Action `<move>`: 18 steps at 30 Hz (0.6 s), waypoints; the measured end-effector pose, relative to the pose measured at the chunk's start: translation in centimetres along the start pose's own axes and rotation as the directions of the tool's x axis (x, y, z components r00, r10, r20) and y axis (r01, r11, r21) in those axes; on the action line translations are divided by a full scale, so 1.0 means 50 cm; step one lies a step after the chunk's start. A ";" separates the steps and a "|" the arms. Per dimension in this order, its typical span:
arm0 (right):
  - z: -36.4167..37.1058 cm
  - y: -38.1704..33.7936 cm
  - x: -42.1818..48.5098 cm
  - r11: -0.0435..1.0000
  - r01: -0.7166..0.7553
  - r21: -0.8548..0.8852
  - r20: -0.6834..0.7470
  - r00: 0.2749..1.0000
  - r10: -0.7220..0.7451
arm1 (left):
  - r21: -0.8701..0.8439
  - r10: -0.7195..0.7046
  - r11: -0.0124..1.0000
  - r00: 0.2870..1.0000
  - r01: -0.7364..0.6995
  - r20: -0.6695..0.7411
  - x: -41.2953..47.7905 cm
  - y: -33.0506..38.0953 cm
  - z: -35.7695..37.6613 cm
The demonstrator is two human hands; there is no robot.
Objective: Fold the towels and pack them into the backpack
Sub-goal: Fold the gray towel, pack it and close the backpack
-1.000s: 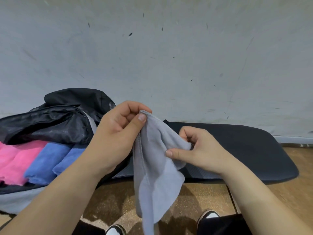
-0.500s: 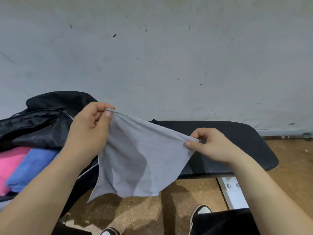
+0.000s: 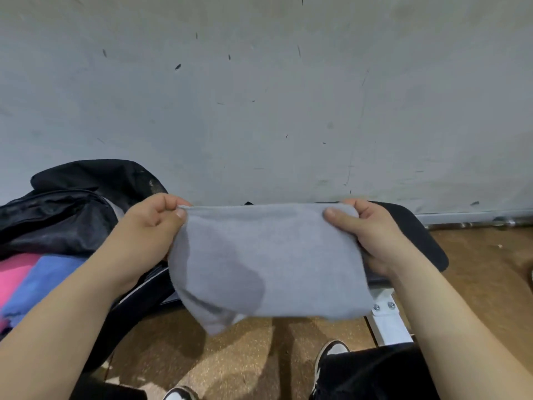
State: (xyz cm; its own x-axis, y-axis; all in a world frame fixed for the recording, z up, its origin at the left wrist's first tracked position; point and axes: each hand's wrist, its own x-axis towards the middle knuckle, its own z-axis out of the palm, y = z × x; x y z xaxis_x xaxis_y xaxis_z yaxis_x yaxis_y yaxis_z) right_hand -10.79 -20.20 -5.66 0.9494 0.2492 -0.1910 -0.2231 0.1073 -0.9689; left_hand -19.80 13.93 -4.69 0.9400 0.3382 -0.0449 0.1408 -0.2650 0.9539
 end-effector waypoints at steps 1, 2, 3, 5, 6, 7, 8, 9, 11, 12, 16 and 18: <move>-0.002 0.012 0.010 0.992 0.014 -0.124 -0.091 0.996 -0.025 | 0.056 0.008 0.998 0.999 -0.006 -0.037 0.003 -0.006 0.003; -0.004 0.021 0.020 0.985 0.009 -0.174 -0.141 0.989 -0.034 | 0.063 0.006 0.998 0.998 -0.002 -0.063 0.005 -0.008 0.006; -0.005 0.026 0.027 0.987 0.000 -0.159 -0.153 0.988 -0.025 | 0.054 0.001 0.999 0.997 0.003 -0.078 0.008 -0.010 0.007; -0.012 0.034 0.041 0.994 -0.011 -0.110 -0.149 0.989 -0.006 | 0.040 -0.006 0.999 0.996 0.010 -0.094 0.018 -0.016 0.006; -0.012 0.036 0.046 0.991 -0.006 -0.130 -0.169 0.986 -0.017 | 0.040 -0.005 0.999 0.996 0.009 -0.092 0.022 -0.018 0.005; -0.010 0.037 0.051 0.985 0.010 -0.170 -0.202 0.978 -0.045 | 0.056 0.009 0.998 0.996 -0.004 -0.089 0.026 -0.022 0.005; -0.006 0.040 0.056 0.975 0.035 -0.221 -0.242 0.966 -0.090 | 0.096 0.037 0.995 0.995 -0.027 -0.094 0.031 -0.025 0.006; -0.001 0.043 0.063 0.963 0.061 -0.262 -0.281 0.950 -0.136 | 0.153 0.065 0.987 0.992 -0.047 -0.110 0.037 -0.030 0.009; 0.011 0.046 0.078 0.946 0.100 -0.310 -0.334 0.920 -0.206 | 0.258 0.114 0.964 0.982 -0.072 -0.151 0.049 -0.030 0.014; 0.016 0.045 0.086 0.942 0.110 -0.317 -0.349 0.910 -0.224 | 0.293 0.137 0.953 0.976 -0.083 -0.171 0.058 -0.029 0.017; 0.039 0.046 0.117 0.959 0.136 -0.247 -0.379 0.898 -0.225 | 0.271 0.125 0.961 0.959 -0.053 -0.254 0.093 -0.029 0.030; 0.047 0.050 0.131 0.957 0.153 -0.248 -0.380 0.893 -0.241 | 0.178 0.058 0.984 0.965 -0.012 -0.257 0.102 -0.028 0.039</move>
State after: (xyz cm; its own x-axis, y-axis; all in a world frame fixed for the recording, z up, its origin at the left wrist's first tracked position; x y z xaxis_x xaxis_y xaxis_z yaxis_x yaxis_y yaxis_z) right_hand -5.64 -16.03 -8.99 0.9856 -0.1689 0.0027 -0.0140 -0.0976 -0.9951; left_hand -14.61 14.27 -6.83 0.8352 0.5428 0.0886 0.1826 -0.4256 0.8863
